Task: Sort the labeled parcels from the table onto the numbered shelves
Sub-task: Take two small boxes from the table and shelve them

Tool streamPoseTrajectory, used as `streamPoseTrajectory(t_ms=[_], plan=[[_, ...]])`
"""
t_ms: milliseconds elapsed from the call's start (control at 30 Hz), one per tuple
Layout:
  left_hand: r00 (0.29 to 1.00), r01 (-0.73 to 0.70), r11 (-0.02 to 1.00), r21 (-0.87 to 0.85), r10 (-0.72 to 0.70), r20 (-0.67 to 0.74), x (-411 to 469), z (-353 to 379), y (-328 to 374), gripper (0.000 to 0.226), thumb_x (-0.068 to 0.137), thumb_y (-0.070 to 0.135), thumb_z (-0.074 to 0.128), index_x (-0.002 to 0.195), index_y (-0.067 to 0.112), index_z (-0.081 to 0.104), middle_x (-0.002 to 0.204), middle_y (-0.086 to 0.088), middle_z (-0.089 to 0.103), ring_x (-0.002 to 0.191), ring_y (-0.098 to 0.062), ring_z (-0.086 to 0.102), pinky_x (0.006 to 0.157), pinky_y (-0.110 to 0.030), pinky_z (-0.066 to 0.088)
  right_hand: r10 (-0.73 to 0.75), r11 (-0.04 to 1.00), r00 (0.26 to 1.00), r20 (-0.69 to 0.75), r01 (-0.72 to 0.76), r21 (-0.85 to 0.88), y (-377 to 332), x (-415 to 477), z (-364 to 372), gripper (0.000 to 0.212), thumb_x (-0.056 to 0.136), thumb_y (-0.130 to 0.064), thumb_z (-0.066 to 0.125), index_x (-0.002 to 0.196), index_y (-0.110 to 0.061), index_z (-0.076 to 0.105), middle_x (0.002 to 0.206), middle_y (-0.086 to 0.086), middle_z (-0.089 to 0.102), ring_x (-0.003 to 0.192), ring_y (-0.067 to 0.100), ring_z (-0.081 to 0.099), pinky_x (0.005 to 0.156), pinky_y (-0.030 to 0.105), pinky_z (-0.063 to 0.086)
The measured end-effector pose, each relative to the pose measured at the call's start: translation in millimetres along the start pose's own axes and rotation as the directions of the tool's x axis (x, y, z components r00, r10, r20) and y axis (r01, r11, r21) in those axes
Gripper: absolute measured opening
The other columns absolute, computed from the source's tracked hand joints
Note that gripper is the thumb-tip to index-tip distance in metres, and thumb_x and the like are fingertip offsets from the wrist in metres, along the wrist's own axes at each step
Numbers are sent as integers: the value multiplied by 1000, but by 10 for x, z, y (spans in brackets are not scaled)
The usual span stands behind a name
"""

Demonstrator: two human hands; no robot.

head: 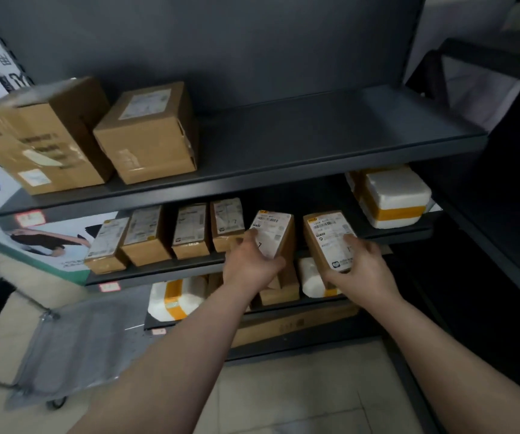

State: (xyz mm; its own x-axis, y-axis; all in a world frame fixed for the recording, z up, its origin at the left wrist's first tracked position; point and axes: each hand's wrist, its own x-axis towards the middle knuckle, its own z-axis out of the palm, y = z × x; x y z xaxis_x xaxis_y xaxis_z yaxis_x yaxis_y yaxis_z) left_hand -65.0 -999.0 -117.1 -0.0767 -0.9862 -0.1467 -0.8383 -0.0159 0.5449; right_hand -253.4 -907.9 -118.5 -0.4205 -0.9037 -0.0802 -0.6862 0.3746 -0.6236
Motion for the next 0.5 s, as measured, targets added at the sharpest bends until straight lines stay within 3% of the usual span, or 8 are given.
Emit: streamPoseTrajectory(t_ms=[200, 333, 400, 500], plan=[[998, -66, 996, 61, 67, -9, 596, 73, 152, 82, 78, 58, 67, 143, 19, 35, 131, -12, 45, 116, -32, 52, 93, -41, 49, 31, 999, 996, 81, -34, 37, -123, 554, 188, 90, 74, -44, 76, 148, -24, 28, 146, 5, 27, 127, 24, 42, 96, 35, 42], [996, -78, 980, 184, 85, -31, 799, 181, 218, 84, 85, 67, 54, 144, 11, 32, 143, -16, 33, 128, -38, 39, 100, -50, 44, -28, 995, 997, 78, 21, 96, -131, 958, 340, 86, 80, -46, 72, 149, -23, 26, 149, 10, 22, 132, 30, 36, 103, 39, 39], [987, -160, 952, 261, 157, 33, 791, 222, 202, 80, 90, 61, 50, 149, 13, 25, 151, -13, 23, 136, -37, 27, 105, -49, 38, -113, 993, 985, 132, 109, 36, -110, 1109, 438, 77, 85, -42, 69, 149, -23, 30, 152, 14, 17, 136, 35, 28, 109, 42, 32], [952, -298, 855, 424, 297, 70, 816, 235, 118, 73, 96, 46, 51, 153, 16, 18, 159, -7, 18, 143, -30, 20, 113, -45, 31, -292, 918, 931, 221, 337, -207, -33, 1274, 540, 54, 94, -32, 58, 145, -25, 41, 157, 11, 18, 140, 34, 20, 111, 41, 26]])
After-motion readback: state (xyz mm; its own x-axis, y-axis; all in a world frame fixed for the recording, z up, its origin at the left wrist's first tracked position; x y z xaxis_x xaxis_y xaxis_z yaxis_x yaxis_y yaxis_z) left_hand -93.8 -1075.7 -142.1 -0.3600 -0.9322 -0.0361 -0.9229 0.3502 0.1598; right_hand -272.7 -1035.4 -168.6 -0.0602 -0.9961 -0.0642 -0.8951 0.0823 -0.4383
